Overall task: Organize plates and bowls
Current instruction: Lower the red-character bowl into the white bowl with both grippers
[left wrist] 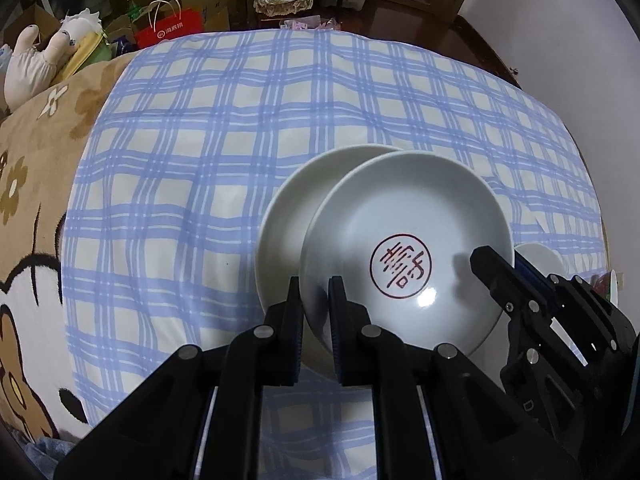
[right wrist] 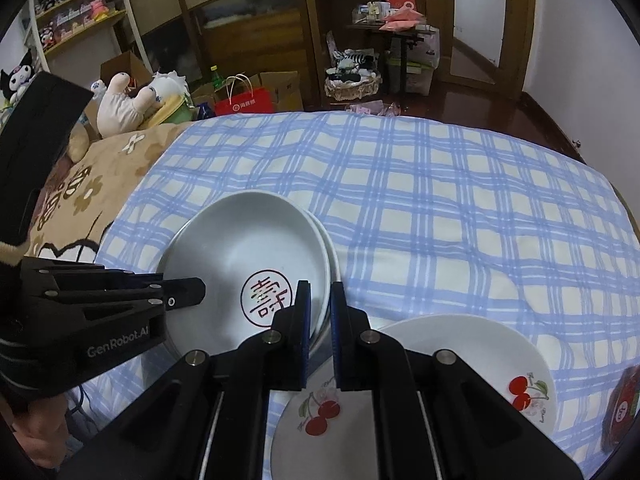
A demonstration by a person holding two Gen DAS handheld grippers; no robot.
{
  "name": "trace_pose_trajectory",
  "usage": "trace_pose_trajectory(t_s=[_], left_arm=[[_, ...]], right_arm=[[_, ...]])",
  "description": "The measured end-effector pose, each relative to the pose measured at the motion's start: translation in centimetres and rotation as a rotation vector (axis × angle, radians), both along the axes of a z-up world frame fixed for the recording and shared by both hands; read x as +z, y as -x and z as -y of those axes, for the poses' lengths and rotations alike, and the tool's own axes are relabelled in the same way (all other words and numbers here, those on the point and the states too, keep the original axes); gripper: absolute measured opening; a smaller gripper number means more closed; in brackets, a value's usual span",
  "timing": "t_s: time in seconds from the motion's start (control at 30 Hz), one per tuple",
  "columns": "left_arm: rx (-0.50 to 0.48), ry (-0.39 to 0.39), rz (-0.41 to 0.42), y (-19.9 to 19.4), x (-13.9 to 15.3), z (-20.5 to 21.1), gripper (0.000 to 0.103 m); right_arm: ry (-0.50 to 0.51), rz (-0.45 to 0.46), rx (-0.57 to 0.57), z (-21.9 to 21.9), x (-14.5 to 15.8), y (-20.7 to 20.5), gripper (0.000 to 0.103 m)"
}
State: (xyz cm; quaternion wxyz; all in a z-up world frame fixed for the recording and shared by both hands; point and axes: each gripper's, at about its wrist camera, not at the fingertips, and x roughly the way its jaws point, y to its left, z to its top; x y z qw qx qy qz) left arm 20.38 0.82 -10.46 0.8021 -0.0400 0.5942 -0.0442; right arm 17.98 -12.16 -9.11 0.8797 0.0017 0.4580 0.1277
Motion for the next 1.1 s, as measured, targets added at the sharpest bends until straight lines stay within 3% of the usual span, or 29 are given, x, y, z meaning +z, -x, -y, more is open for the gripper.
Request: trace_pose_trajectory(t_s=[0.83, 1.0, 1.1], left_arm=[[-0.003, 0.004, -0.011, -0.29, -0.09, 0.31, 0.011], [0.004, -0.037, 0.012, -0.23, 0.1, 0.32, 0.012], [0.018, -0.009, 0.004, -0.46, -0.01, -0.14, 0.012]], right_arm=[[-0.004, 0.002, 0.002, 0.22, -0.15, -0.1, 0.011], [-0.013, -0.005, 0.007, 0.07, -0.26, -0.07, 0.012], [-0.01, -0.001, 0.011, 0.21, -0.25, -0.07, 0.012]])
